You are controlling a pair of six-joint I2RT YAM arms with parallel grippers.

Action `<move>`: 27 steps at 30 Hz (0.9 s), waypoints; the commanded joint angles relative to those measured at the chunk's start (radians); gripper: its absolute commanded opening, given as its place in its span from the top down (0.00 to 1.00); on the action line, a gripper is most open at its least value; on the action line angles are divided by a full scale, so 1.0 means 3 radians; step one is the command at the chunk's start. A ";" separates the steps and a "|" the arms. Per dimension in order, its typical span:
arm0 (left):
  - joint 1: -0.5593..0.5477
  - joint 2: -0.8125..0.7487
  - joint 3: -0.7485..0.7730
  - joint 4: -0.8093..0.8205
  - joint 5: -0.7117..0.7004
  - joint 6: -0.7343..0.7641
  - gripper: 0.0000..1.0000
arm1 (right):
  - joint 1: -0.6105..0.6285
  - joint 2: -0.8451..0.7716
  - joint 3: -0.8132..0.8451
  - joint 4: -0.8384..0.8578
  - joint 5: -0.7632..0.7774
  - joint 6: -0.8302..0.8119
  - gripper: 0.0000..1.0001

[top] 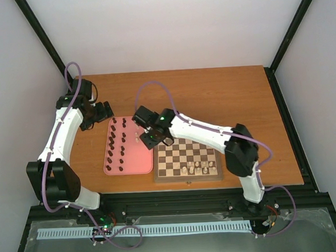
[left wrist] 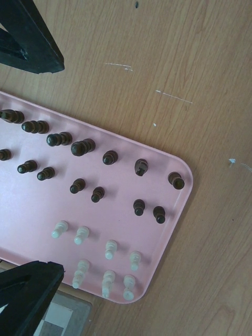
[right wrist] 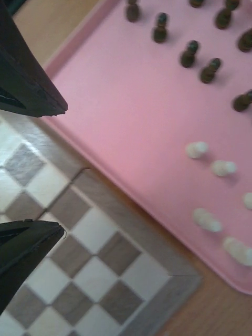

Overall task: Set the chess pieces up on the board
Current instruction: Pick up the chess piece from the storage box.

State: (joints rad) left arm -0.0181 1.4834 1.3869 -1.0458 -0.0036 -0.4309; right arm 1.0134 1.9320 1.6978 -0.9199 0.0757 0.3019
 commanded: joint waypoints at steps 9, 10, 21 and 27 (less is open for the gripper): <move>-0.0009 -0.0123 0.0095 0.0003 0.0031 -0.0016 0.00 | -0.0269 0.1302 0.1542 -0.0268 -0.0016 -0.0130 0.49; -0.0011 -0.0123 0.0087 0.0004 0.0035 -0.0016 0.00 | -0.0281 0.1358 0.1589 -0.0292 -0.0009 -0.0139 0.49; -0.0011 -0.0083 0.0011 0.0048 0.0079 -0.0024 0.00 | -0.0369 0.1627 0.1838 -0.0214 -0.0199 -0.0210 0.52; -0.0006 -0.0072 0.0019 0.0040 0.0065 -0.0016 0.00 | -0.0395 0.1756 0.1948 -0.0220 -0.0199 -0.0198 0.53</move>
State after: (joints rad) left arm -0.0181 1.4689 1.3865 -1.0443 0.0113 -0.4309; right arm 0.9035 2.4226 2.2429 -0.9836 0.0196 0.2501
